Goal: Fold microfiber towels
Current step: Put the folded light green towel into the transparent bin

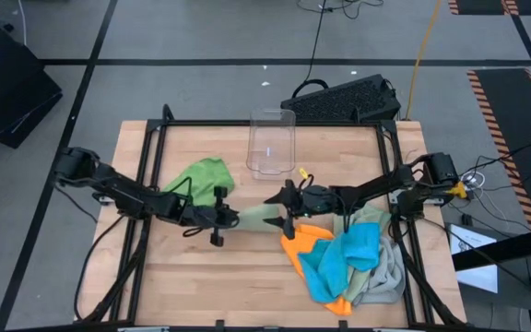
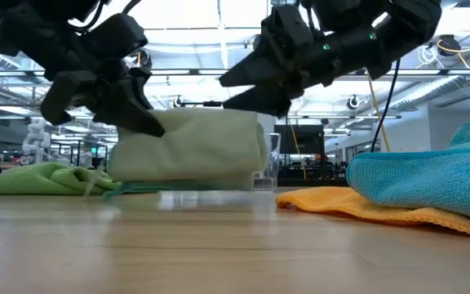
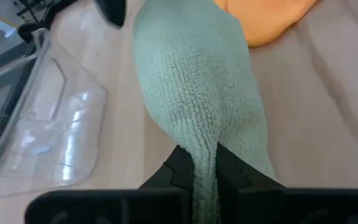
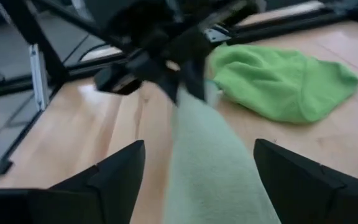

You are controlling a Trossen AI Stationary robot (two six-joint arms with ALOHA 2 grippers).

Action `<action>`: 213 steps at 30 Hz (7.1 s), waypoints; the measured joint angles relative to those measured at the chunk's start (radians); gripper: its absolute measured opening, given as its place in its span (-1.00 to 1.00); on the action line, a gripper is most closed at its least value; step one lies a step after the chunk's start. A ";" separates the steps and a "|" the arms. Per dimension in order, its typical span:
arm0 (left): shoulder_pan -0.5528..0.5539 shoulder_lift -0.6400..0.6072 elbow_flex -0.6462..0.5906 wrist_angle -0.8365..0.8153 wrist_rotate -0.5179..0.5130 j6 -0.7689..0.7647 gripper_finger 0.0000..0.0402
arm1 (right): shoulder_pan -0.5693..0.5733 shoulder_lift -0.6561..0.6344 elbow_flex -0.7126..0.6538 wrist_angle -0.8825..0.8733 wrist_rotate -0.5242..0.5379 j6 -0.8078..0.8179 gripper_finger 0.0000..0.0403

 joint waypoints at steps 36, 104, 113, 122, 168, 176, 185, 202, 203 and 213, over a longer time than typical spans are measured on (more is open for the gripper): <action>0.065 -0.116 0.001 0.141 -0.010 0.163 -0.87 | -0.136 -0.006 0.046 -0.012 -0.279 -0.046 -0.78; 0.663 0.099 0.540 -0.145 0.279 0.123 0.14 | -0.764 -0.176 0.210 -0.468 -0.437 -0.263 -0.93; 0.773 0.099 0.544 -0.145 0.461 0.106 0.26 | -0.757 -0.177 0.210 -0.430 -0.597 -0.259 -0.93; 0.646 0.086 0.543 -0.063 0.187 0.083 0.09 | -0.793 -0.177 0.210 -0.396 -0.597 -0.209 -0.93; 0.416 0.086 0.543 -0.048 -0.125 -0.341 0.90 | -0.591 -0.177 0.209 -0.068 -0.601 -0.274 -0.93; 0.425 0.086 0.542 0.014 0.031 -0.336 0.90 | -0.542 -0.178 0.209 -0.024 -0.604 -0.372 -0.93; 0.426 0.086 0.542 0.031 0.123 -0.282 0.44 | -0.515 -0.179 0.208 0.000 -0.614 -0.410 -0.92; 0.426 0.088 0.541 -0.017 0.180 -0.195 -0.49 | -0.537 -0.235 0.208 -0.126 -0.694 -0.287 -0.25; 0.426 0.088 0.541 -0.017 0.180 -0.186 -0.49 | -0.537 -0.244 0.208 -0.147 -0.691 -0.295 -0.18; 0.438 0.088 0.541 -0.034 0.181 -0.138 -0.50 | -0.537 -0.305 0.209 -0.316 -0.586 -0.383 0.25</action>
